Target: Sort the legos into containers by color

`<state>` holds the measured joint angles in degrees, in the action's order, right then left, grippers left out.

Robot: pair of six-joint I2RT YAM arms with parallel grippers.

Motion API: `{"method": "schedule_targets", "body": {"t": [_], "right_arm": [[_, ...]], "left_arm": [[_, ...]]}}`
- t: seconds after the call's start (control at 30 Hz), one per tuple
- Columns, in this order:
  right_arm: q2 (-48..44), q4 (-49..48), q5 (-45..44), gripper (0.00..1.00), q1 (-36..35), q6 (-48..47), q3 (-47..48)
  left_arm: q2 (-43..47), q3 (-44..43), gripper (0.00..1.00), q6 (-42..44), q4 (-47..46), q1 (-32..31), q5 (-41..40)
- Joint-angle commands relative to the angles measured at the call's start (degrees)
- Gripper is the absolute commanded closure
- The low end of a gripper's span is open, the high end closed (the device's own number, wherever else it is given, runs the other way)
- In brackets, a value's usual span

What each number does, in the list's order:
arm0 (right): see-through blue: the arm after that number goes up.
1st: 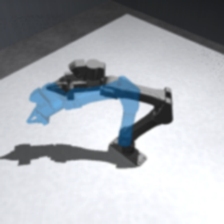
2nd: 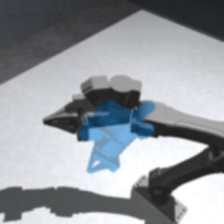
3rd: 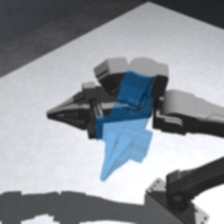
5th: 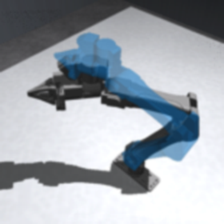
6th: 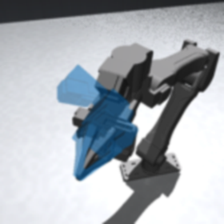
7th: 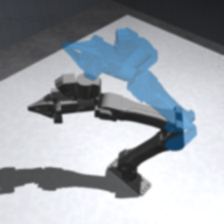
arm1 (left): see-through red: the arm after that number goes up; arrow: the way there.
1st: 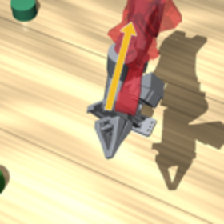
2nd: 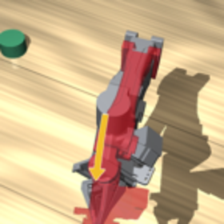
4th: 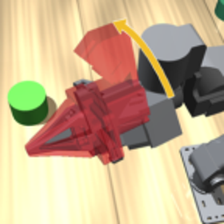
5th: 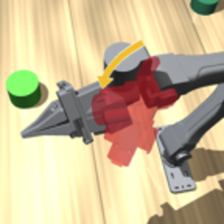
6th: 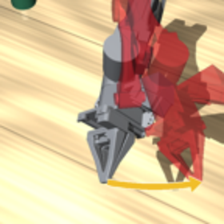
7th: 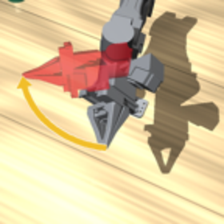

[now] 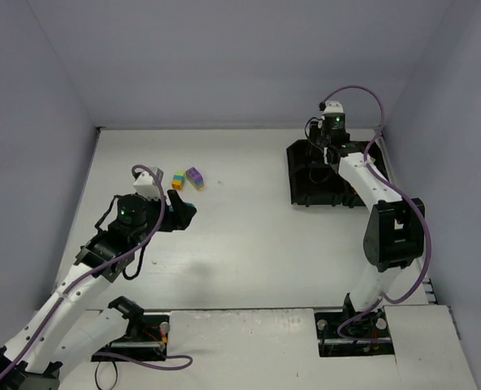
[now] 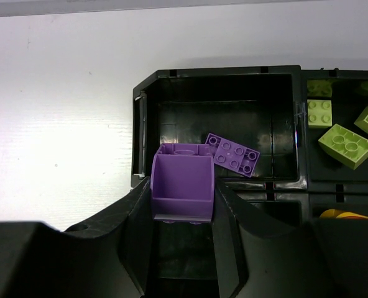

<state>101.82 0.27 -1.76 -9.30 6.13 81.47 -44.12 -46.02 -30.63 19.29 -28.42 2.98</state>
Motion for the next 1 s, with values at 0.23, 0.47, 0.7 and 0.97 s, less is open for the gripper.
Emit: {"method": "schedule_targets", "body": {"t": [0.23, 0.47, 0.7, 0.97], "right_arm": [[0.1, -2.7, -0.8, 1.00, 0.3, 0.6, 3.4], [0.9, -2.6, -1.1, 1.00, 0.7, 0.1, 5.2], [2.2, -2.5, 0.4, 1.00, 1.0, 0.4, 5.4], [3.8, -2.4, 1.0, 1.00, 1.1, 0.5, 6.0]], "left_arm": [[-2.4, -2.7, 1.00, 3.0, -2.2, 0.4, 0.9], [-4.6, -2.4, 1.00, 3.2, -3.5, 0.3, 1.5], [-5.5, -1.7, 1.00, 3.2, -5.2, 0.2, 1.9], [-5.7, -2.0, 1.00, 3.6, -5.2, 0.2, 1.9]]}}
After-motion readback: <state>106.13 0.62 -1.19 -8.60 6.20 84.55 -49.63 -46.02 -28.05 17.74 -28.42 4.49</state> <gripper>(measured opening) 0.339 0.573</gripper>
